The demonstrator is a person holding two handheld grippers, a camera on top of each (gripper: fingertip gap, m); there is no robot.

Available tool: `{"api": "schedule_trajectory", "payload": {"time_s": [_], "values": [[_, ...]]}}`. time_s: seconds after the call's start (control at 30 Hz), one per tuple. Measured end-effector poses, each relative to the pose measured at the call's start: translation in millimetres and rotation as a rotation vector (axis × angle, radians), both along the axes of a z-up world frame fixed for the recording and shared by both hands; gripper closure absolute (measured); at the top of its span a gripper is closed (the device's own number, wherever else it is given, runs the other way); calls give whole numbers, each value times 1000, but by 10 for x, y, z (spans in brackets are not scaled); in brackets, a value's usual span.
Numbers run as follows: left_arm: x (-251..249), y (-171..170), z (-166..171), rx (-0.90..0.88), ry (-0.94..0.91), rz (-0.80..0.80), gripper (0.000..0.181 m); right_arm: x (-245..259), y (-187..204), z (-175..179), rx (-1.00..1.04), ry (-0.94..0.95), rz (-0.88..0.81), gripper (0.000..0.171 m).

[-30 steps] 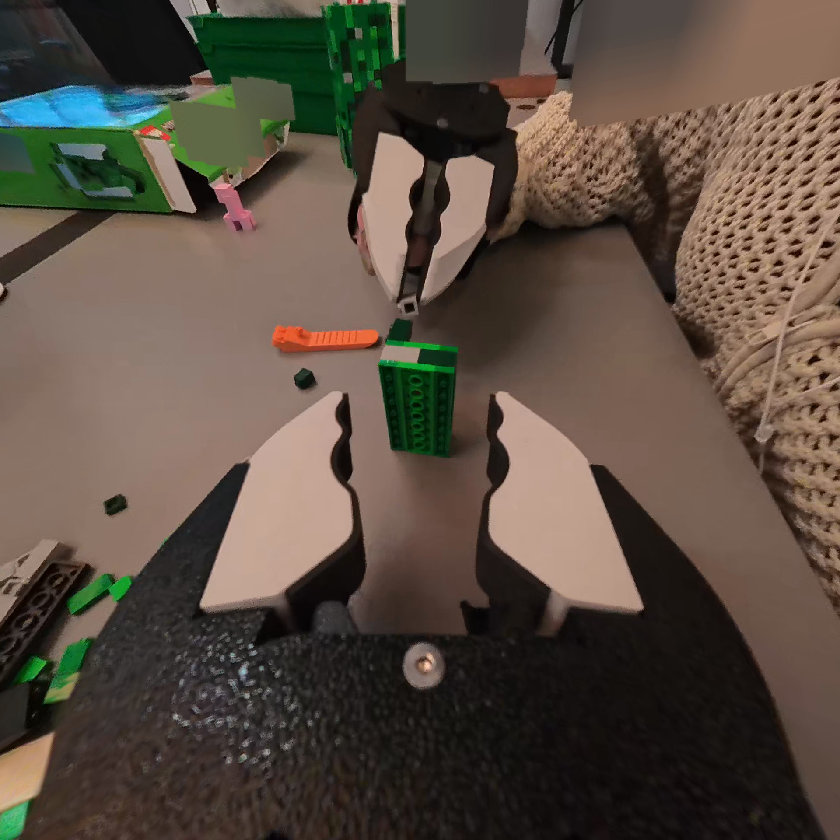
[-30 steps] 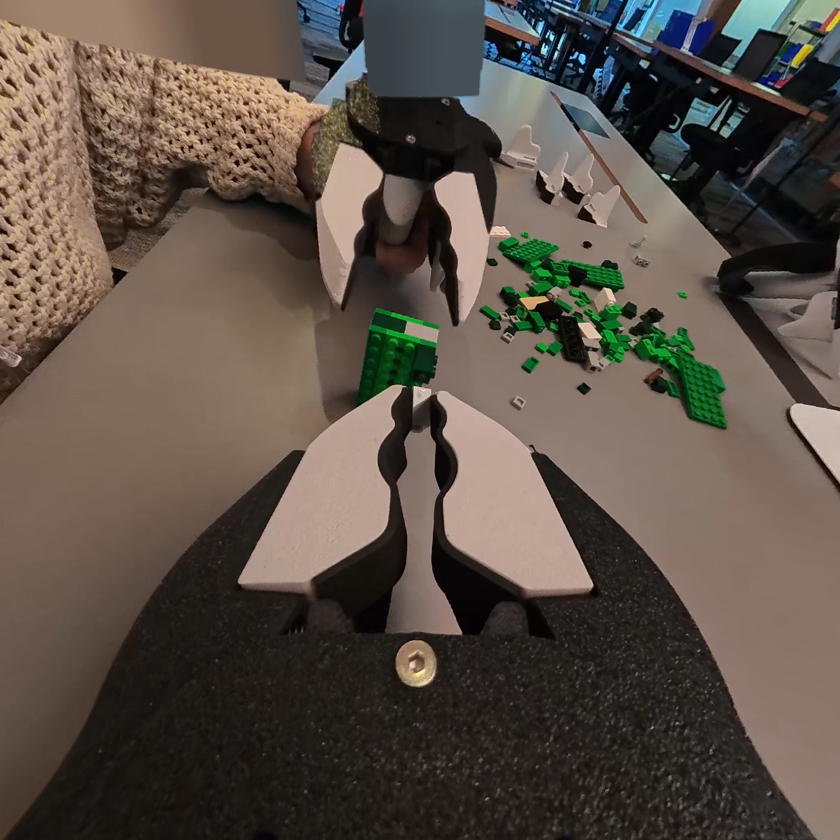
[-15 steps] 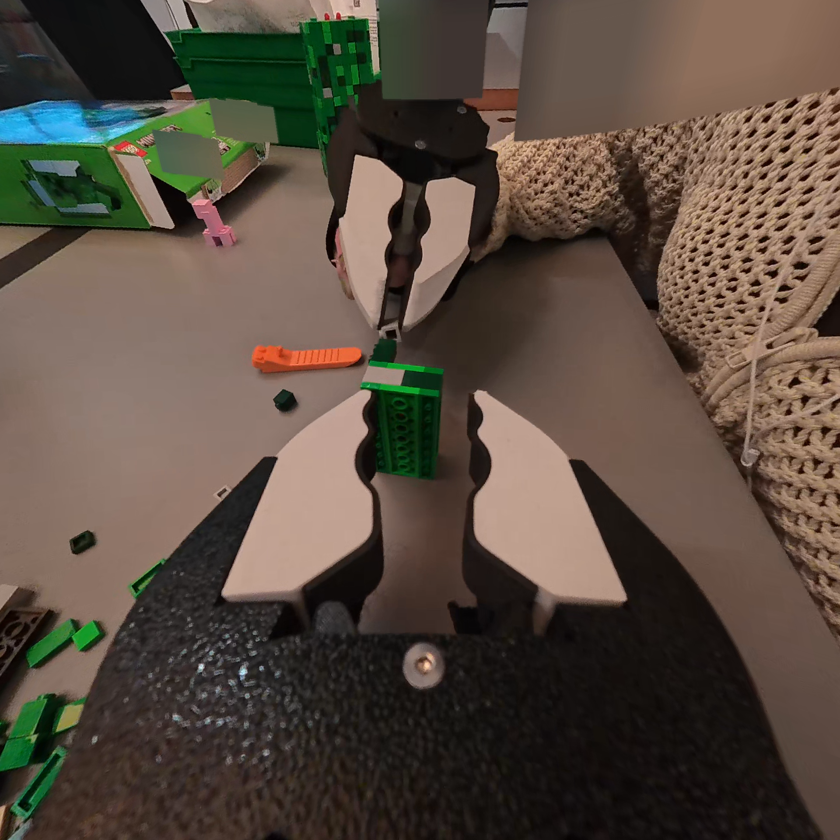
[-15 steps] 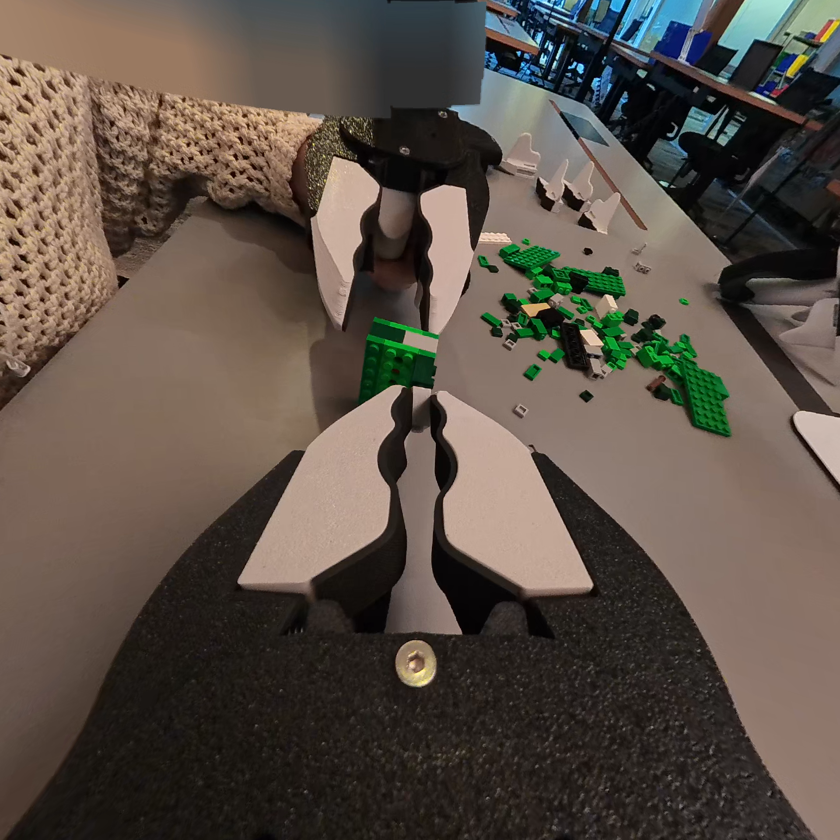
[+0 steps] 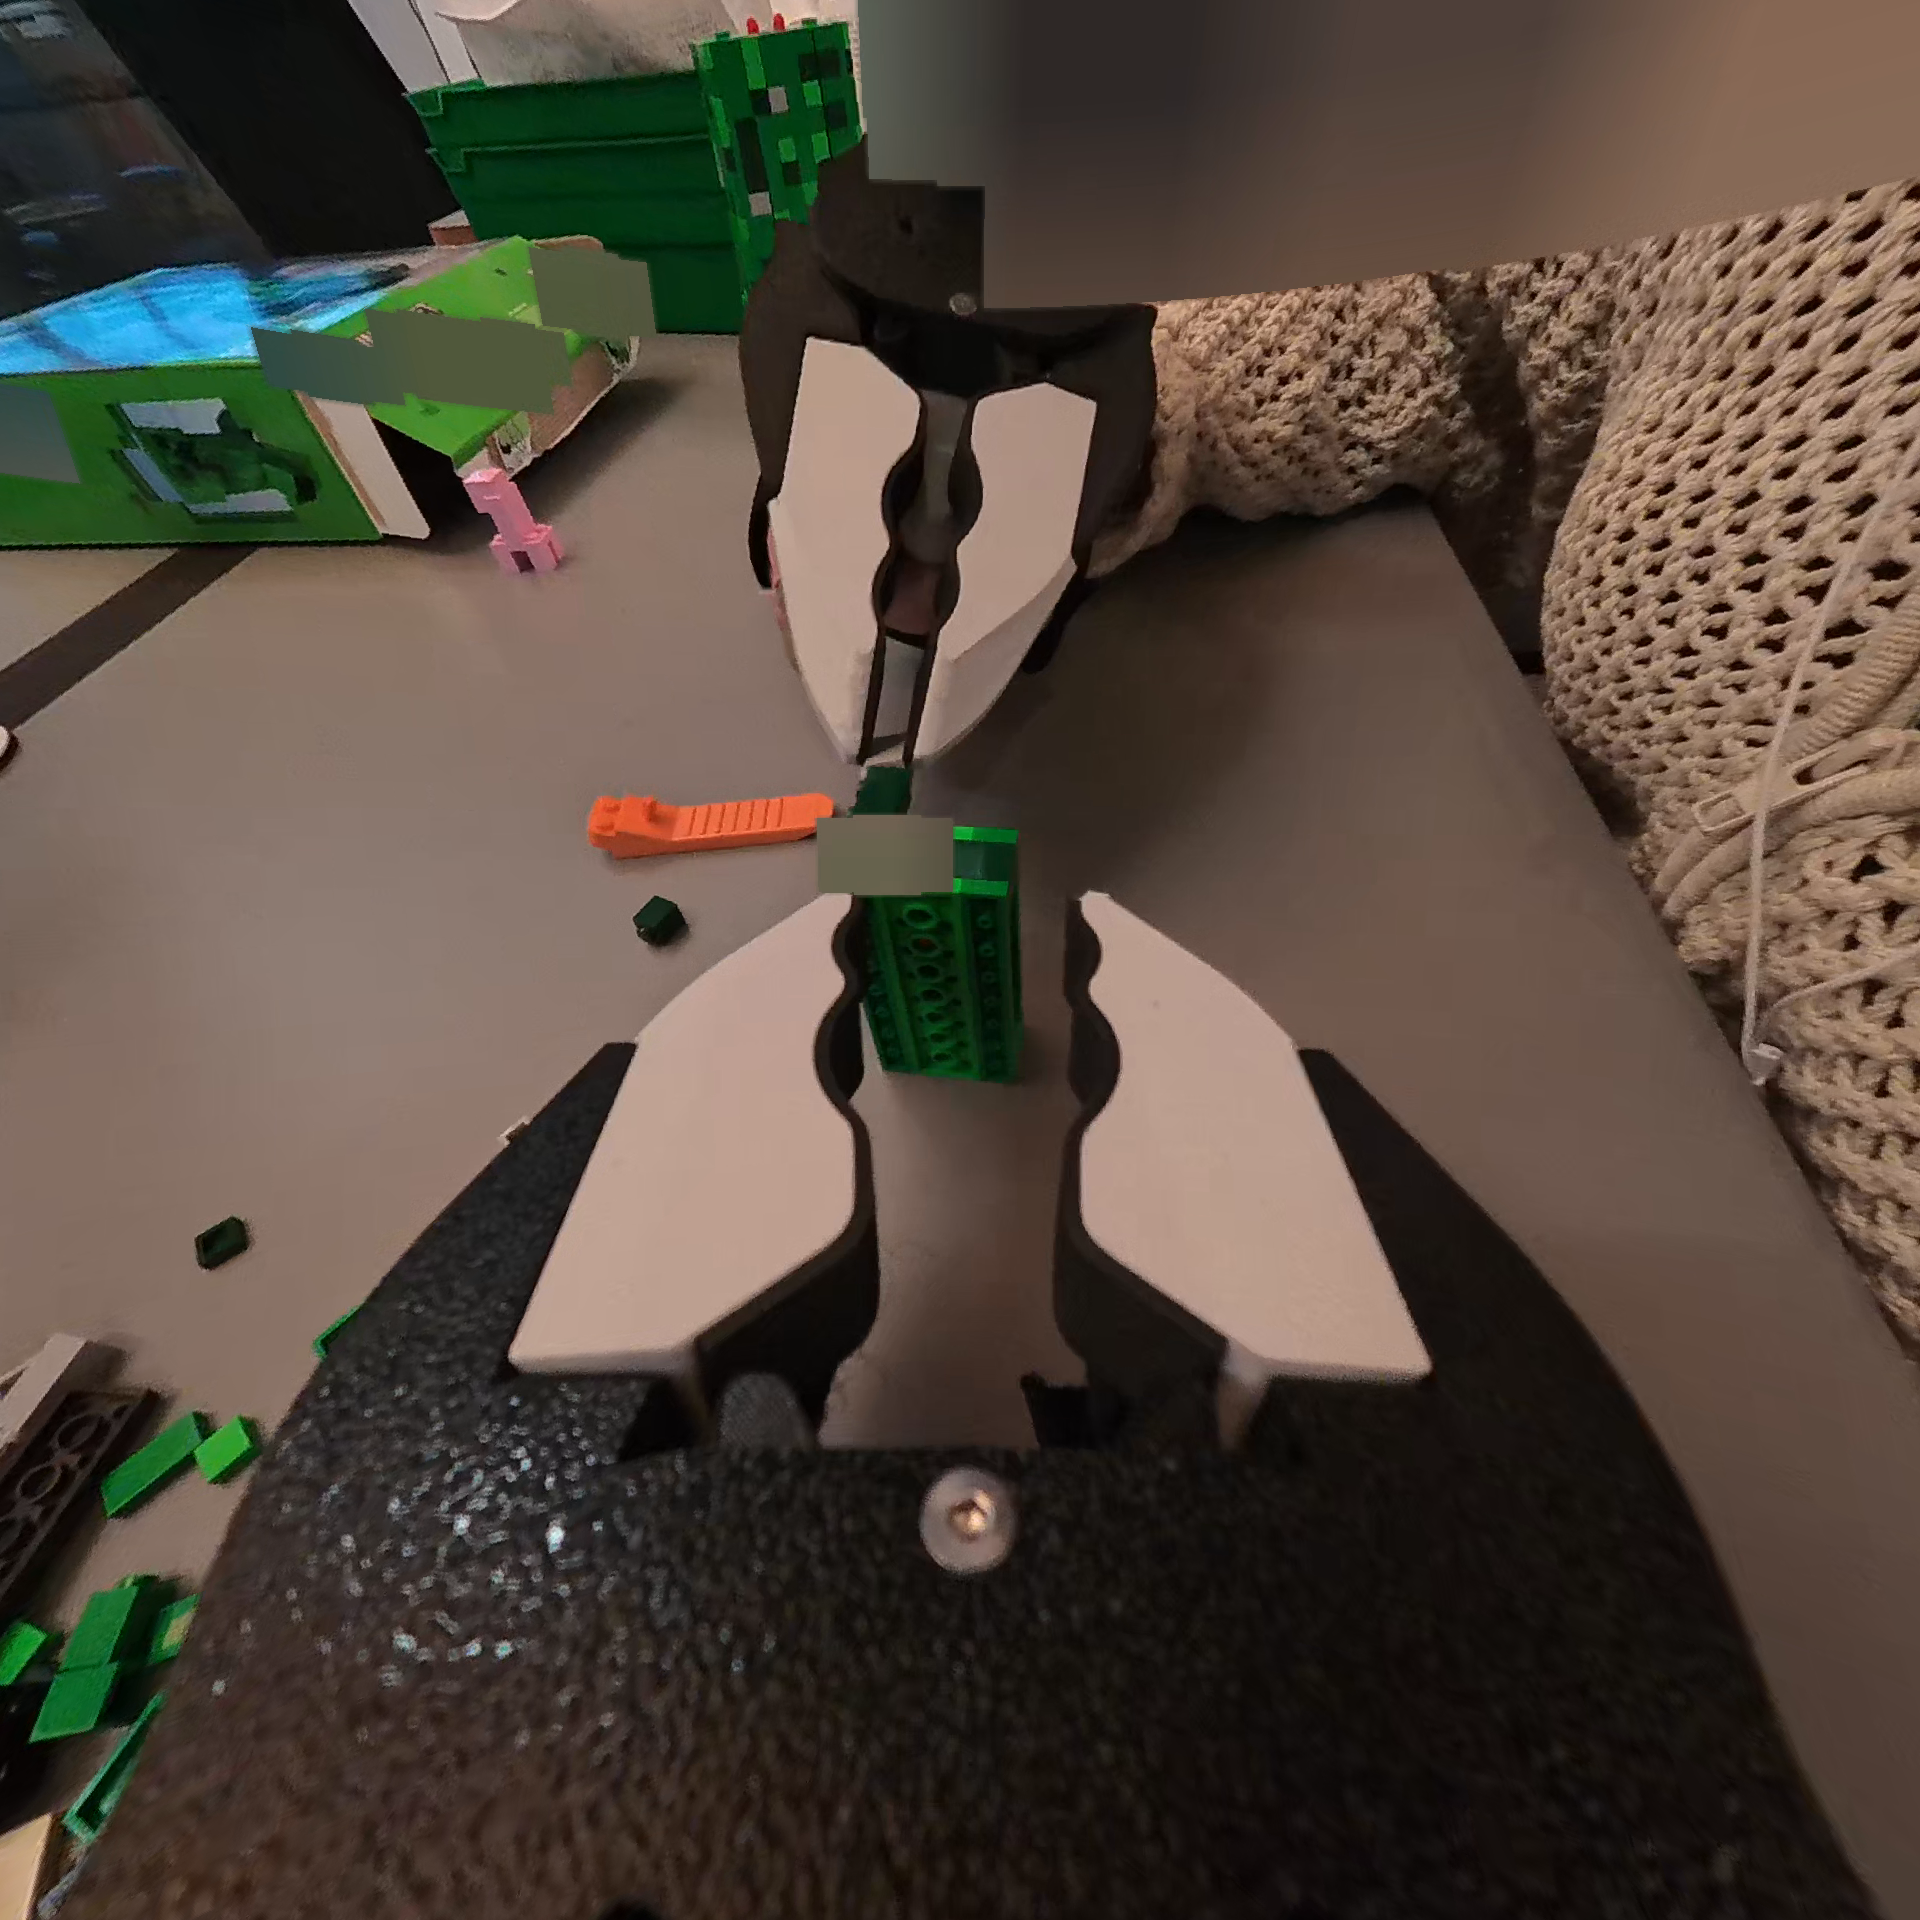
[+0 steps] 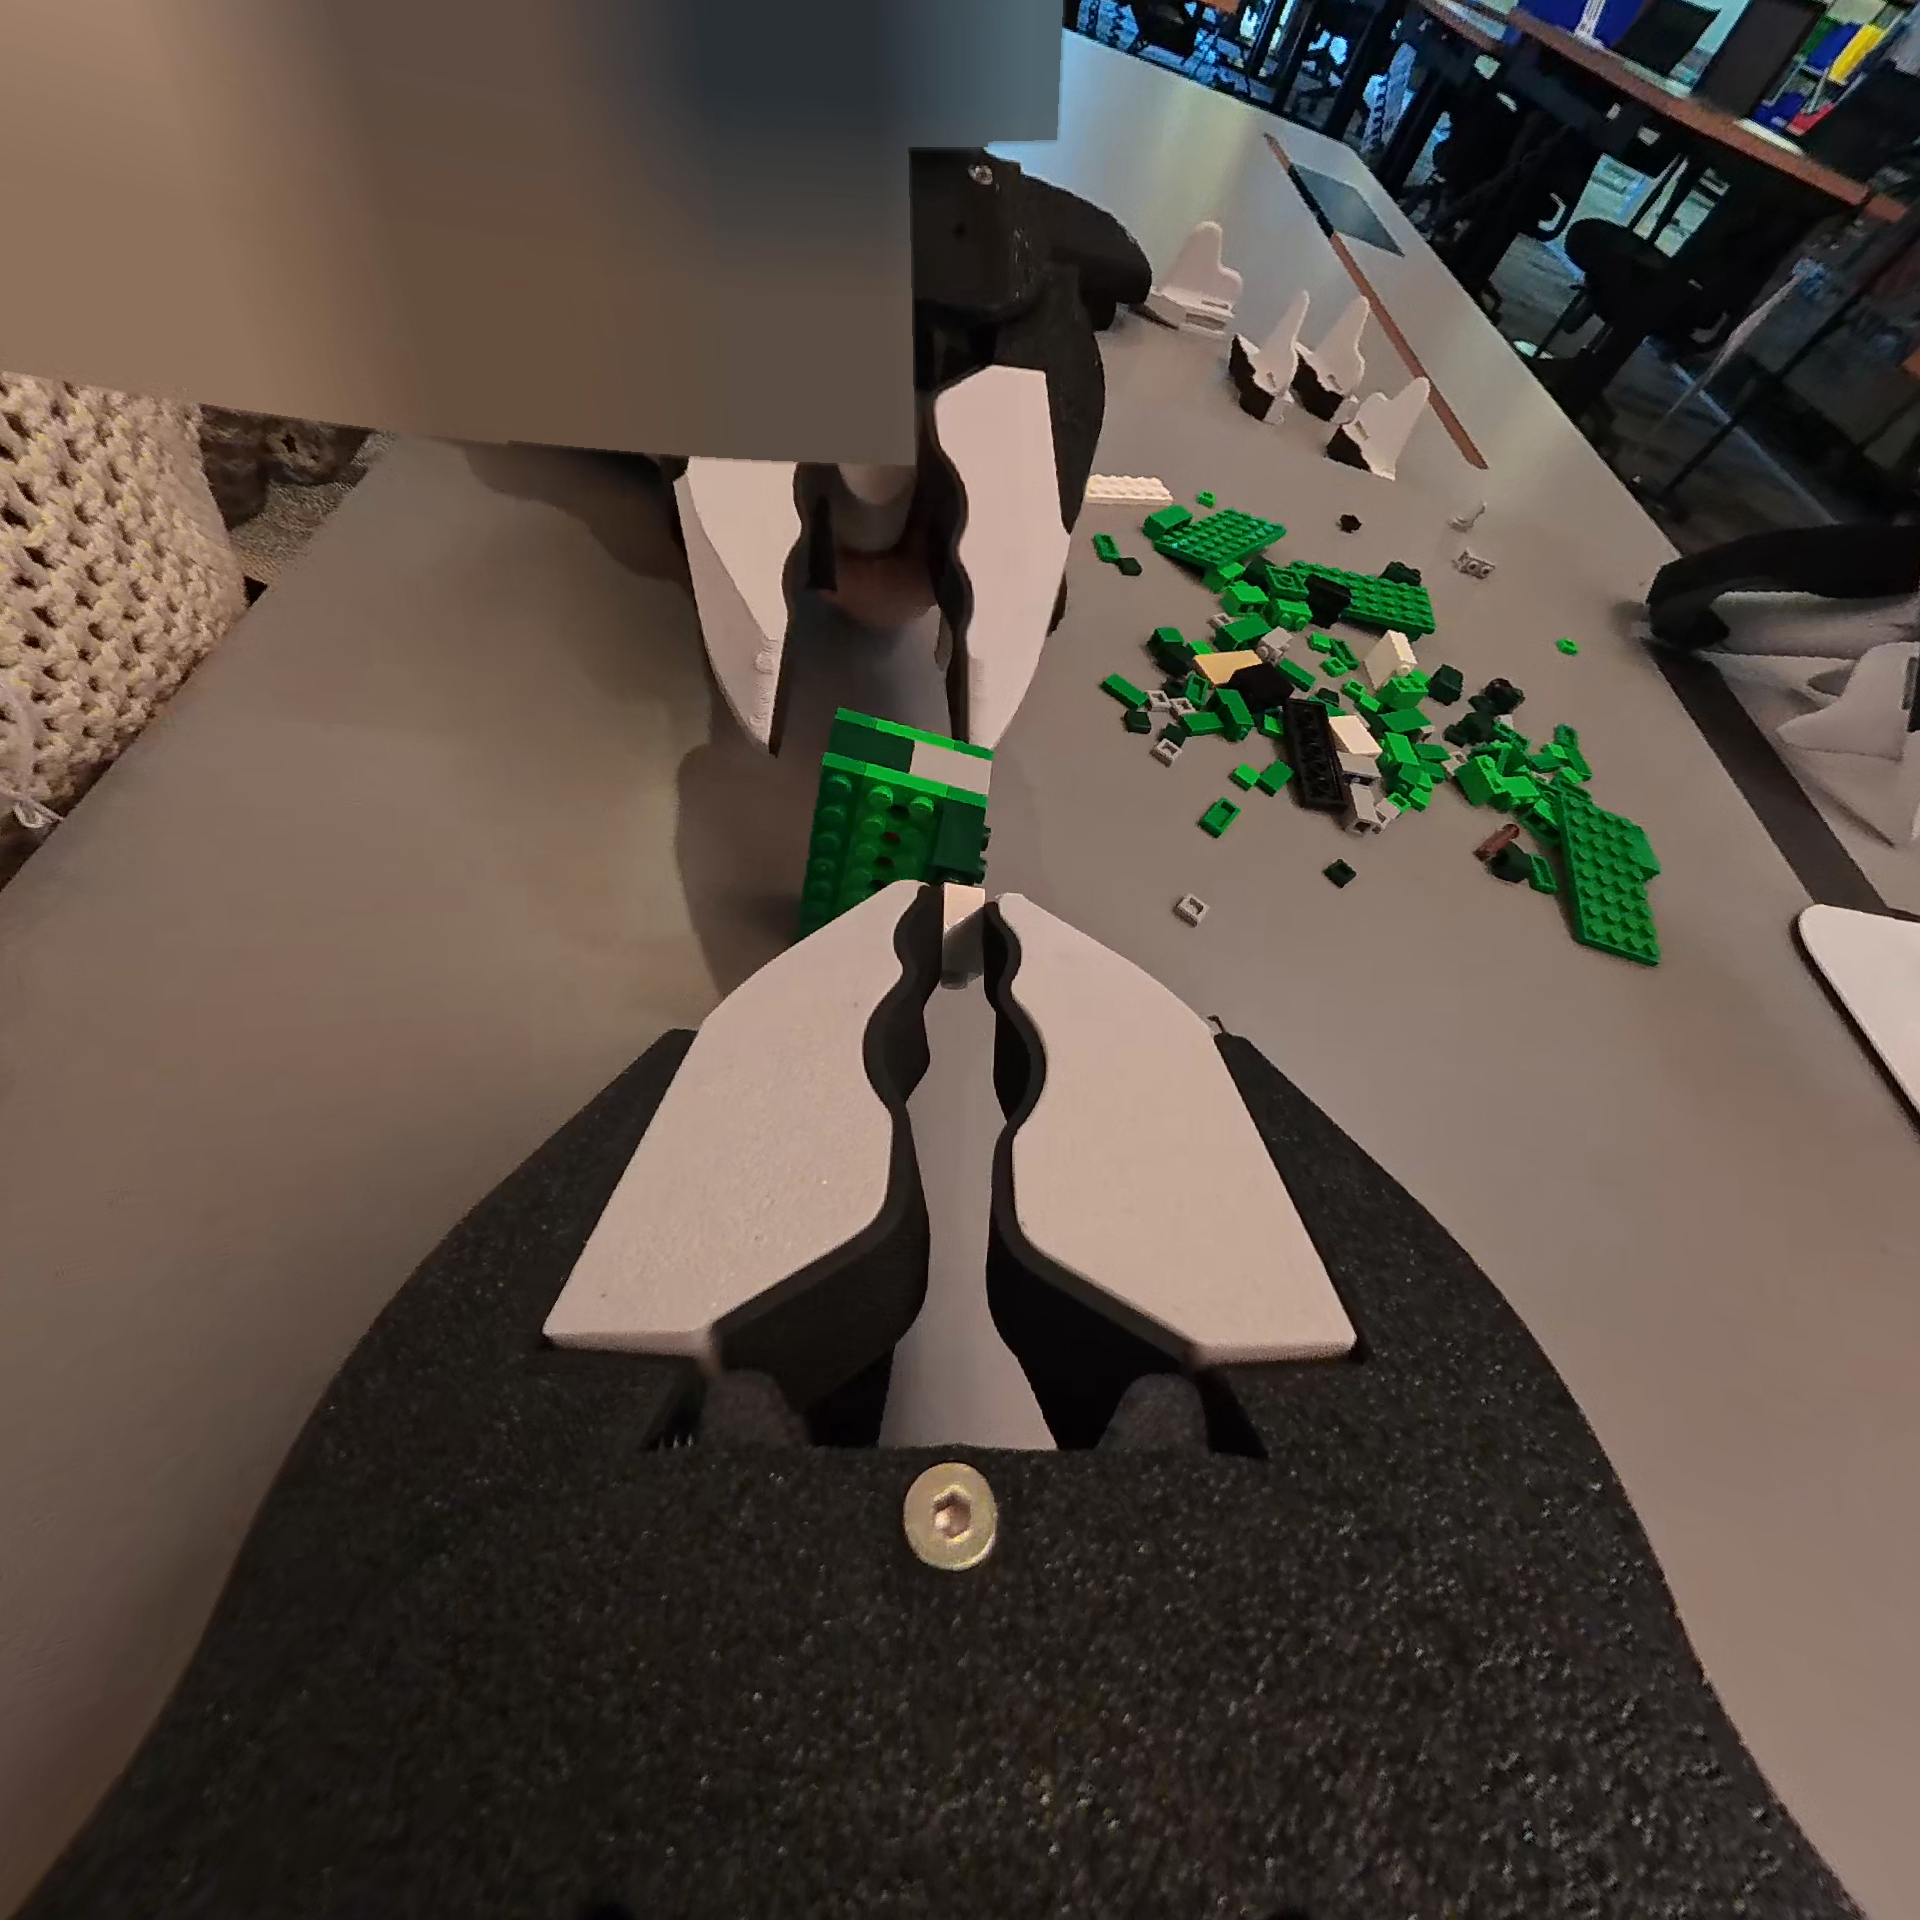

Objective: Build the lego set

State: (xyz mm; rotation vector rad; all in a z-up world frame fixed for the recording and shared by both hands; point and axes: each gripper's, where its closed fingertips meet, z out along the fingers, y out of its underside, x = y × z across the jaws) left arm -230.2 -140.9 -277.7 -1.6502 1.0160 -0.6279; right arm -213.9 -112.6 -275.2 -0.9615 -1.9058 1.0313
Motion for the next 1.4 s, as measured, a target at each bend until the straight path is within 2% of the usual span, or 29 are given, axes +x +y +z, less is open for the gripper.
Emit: {"api": "schedule_trajectory", "payload": {"time_s": [0.17, 0.33, 0.47, 0.6, 0.8, 0.97, 1.2, 1.4], "values": [[-24, 95, 31, -6, -31, 29, 126, 5, 10, 4, 3, 1, -2, 164], [68, 131, -35, -34, 9, -10, 128, 11, 13, -12, 5, -1, 0, 164], [94, 145, -63, -27, 36, -11, 144, 20, 30, -16, -3, -1, 1, 164], [134, 180, -5, -14, 8, 4, 145, 66, 92, 30, -2, 13, -1, 164], [205, 614, 216, 48, -31, 88, 145, 211, 539, 160, 56, 32, -57, 164], [313, 934, 165, 20, -67, 77, 146, 349, 903, 77, 47, -3, -81, 164], [381, 1128, 104, 22, -47, 96, 145, 377, 1030, -12, 9, -33, -50, 164], [471, 1144, 14, 33, 7, 85, 145, 370, 1067, -31, 17, -43, -41, 164]]}}
